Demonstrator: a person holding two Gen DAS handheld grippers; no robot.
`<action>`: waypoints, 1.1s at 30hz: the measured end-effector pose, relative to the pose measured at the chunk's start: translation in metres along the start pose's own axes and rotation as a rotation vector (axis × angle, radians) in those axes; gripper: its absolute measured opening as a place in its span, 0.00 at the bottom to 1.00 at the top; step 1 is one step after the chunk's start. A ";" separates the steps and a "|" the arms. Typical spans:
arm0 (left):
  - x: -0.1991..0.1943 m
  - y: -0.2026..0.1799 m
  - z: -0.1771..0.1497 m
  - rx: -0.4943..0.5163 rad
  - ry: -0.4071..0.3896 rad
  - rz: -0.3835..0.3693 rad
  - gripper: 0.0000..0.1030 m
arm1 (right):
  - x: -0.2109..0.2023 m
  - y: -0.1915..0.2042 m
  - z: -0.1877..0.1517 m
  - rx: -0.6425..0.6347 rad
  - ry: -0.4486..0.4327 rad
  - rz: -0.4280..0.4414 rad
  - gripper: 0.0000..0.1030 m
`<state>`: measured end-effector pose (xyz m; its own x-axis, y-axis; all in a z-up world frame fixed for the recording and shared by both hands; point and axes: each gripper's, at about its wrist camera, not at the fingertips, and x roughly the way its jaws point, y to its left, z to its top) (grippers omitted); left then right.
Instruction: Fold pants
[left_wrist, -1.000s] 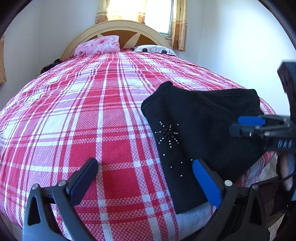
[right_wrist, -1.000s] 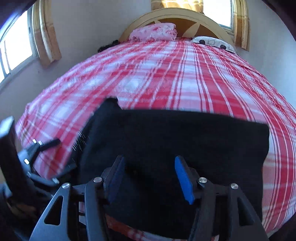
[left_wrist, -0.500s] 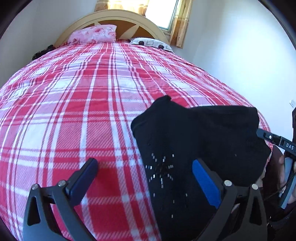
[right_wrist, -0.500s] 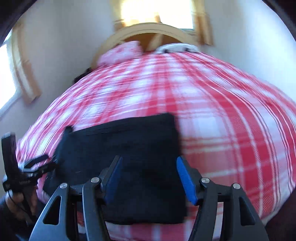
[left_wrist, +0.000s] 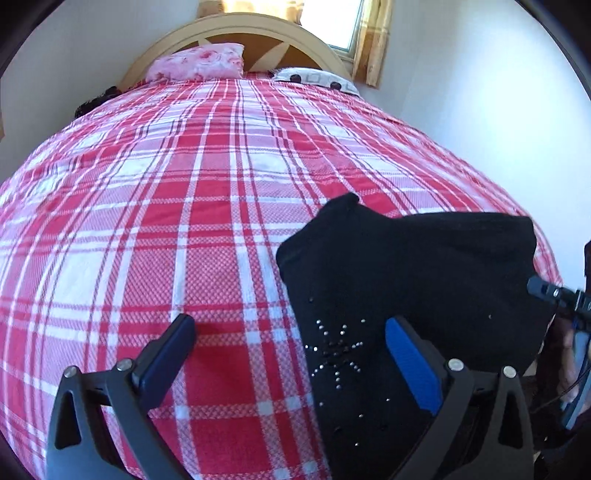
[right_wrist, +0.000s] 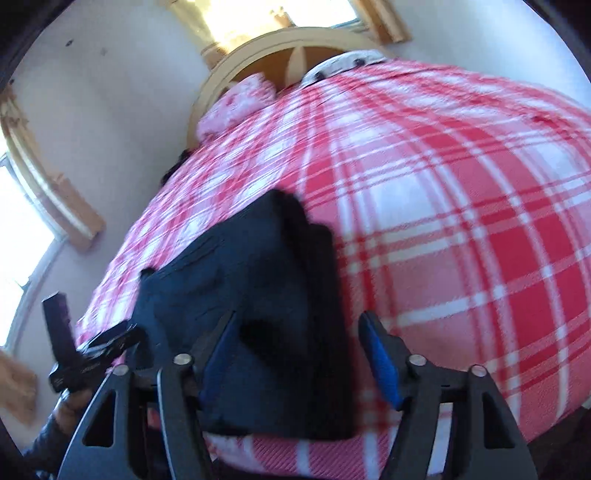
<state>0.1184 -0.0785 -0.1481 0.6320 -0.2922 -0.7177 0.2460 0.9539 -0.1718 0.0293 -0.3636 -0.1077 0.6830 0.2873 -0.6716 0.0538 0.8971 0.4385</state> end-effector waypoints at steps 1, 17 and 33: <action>0.002 -0.001 -0.001 0.000 -0.007 0.002 1.00 | 0.000 0.001 -0.002 -0.007 0.000 -0.004 0.63; 0.000 -0.007 0.004 -0.009 0.001 -0.193 0.50 | 0.001 -0.007 -0.007 0.103 -0.027 0.132 0.32; -0.037 0.021 0.016 -0.087 -0.083 -0.237 0.11 | -0.019 0.046 0.013 -0.050 -0.085 0.123 0.27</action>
<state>0.1126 -0.0484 -0.1143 0.6234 -0.5095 -0.5931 0.3327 0.8593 -0.3885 0.0281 -0.3318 -0.0674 0.7415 0.3687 -0.5605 -0.0694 0.8731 0.4825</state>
